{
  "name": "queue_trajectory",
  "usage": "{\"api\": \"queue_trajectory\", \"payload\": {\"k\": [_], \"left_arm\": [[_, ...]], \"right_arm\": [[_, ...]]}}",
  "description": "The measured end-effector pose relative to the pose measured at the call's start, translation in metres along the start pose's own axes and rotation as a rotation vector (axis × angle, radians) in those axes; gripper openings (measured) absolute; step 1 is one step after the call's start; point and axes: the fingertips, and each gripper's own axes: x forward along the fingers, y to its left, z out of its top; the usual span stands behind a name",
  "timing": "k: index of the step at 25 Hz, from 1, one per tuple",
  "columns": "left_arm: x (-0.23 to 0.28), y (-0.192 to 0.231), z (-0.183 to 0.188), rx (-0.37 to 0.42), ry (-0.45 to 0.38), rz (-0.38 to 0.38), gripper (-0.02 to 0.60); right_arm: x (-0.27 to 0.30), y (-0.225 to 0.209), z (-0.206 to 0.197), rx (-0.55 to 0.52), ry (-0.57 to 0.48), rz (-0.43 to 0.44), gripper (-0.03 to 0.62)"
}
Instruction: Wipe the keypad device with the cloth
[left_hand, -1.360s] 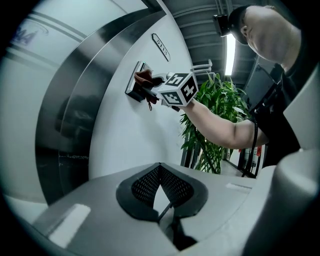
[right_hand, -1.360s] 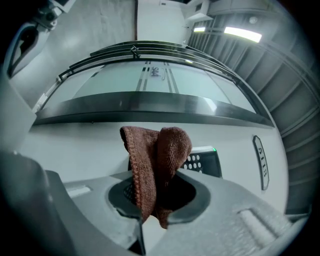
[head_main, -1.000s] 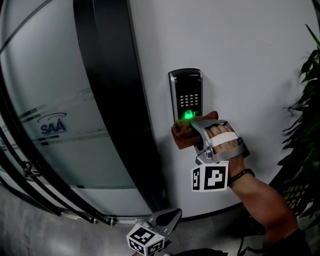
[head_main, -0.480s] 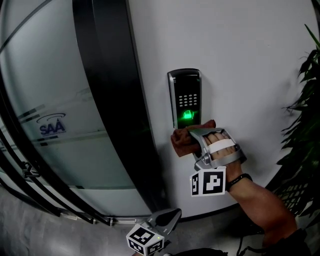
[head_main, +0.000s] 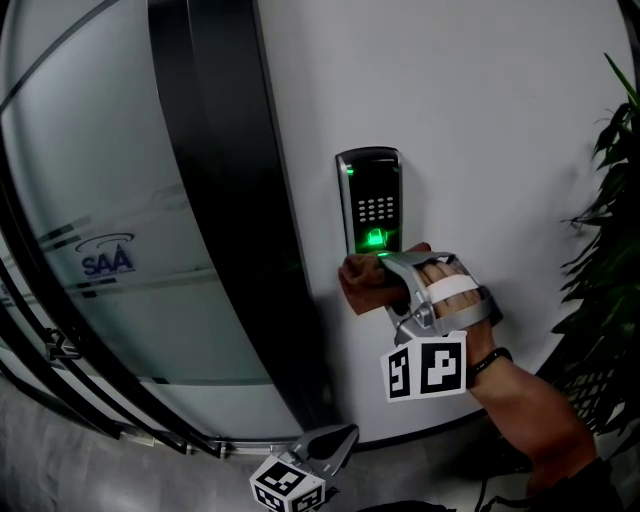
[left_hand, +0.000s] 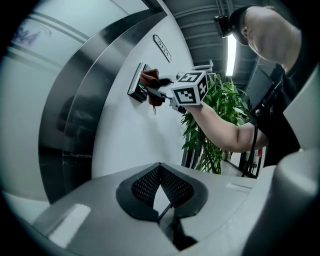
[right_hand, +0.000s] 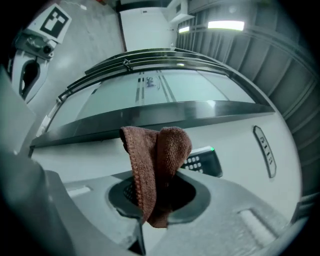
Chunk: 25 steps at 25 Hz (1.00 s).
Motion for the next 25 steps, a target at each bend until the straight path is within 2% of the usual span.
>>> {"api": "queue_trajectory", "payload": {"k": [5,11,17,25], "left_arm": [[-0.001,-0.002,0.001,0.003,-0.004,0.0,0.017],[-0.001,-0.004,0.0,-0.002,-0.008,0.001,0.017],[-0.006,-0.003,-0.002,-0.009,-0.012,0.016,0.017],[-0.007,-0.001,-0.004,-0.014,-0.016,0.018,0.017]], "right_arm": [[0.0,-0.07,0.012,-0.044,-0.024,-0.151,0.055],[0.019,-0.126,0.018,-0.104,0.003,-0.249,0.055],[0.04,-0.142,0.011,-0.102,0.054,-0.247,0.055],[0.039,-0.12,0.012,-0.132,0.063,-0.218,0.055]]}}
